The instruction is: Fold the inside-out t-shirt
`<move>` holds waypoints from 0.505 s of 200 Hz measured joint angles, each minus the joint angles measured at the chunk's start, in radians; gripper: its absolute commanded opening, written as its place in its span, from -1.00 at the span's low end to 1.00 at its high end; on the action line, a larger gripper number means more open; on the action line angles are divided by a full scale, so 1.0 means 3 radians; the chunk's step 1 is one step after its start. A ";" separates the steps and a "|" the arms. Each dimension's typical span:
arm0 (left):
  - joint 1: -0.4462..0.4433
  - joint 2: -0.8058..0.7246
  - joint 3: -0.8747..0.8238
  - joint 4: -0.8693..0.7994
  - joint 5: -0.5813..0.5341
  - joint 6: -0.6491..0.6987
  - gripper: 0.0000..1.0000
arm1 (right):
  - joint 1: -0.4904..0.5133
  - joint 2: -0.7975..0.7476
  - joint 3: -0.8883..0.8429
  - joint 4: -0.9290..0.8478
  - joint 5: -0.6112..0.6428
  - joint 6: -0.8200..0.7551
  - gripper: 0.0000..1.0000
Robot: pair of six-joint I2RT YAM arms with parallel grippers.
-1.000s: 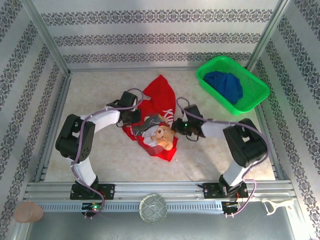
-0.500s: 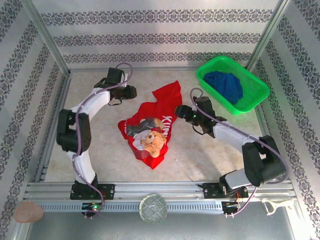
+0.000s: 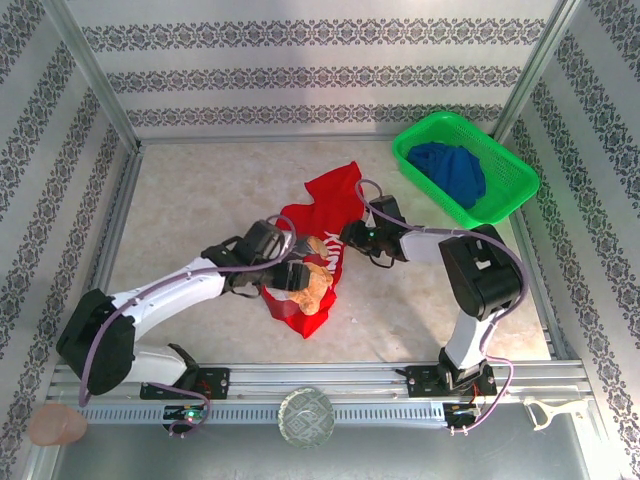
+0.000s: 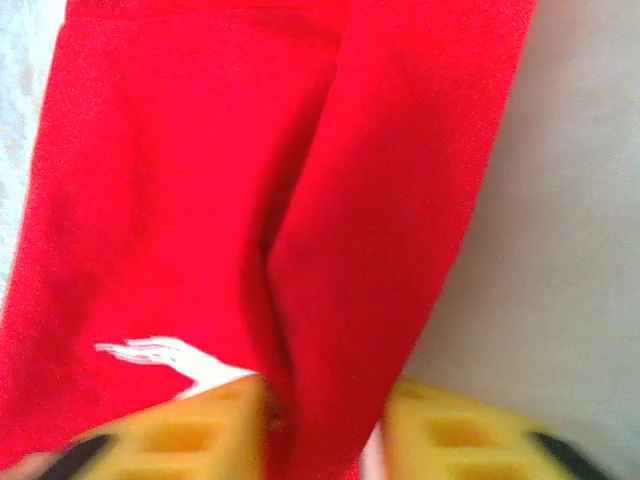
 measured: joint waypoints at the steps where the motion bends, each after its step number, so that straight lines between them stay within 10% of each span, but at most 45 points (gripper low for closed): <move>1: -0.0005 0.0003 -0.0006 0.0003 -0.0001 -0.0006 0.60 | -0.0001 0.0003 0.0000 0.0005 -0.0003 0.0008 -0.92; 25: -0.0042 0.0286 -0.0052 0.0144 -0.0038 -0.0097 0.40 | -0.0010 -0.0014 0.0001 0.0122 -0.0117 0.0060 -1.00; 54: -0.0042 0.0724 0.0031 0.0286 -0.0080 -0.0099 -1.00 | -0.0081 -0.0462 -0.0183 0.0112 -0.0177 0.0058 -1.00; 101: 0.0290 0.0669 0.0472 0.0303 -0.0019 0.0085 -1.00 | -0.0336 -0.1932 -0.0312 -0.0389 -0.0276 -0.0074 -1.00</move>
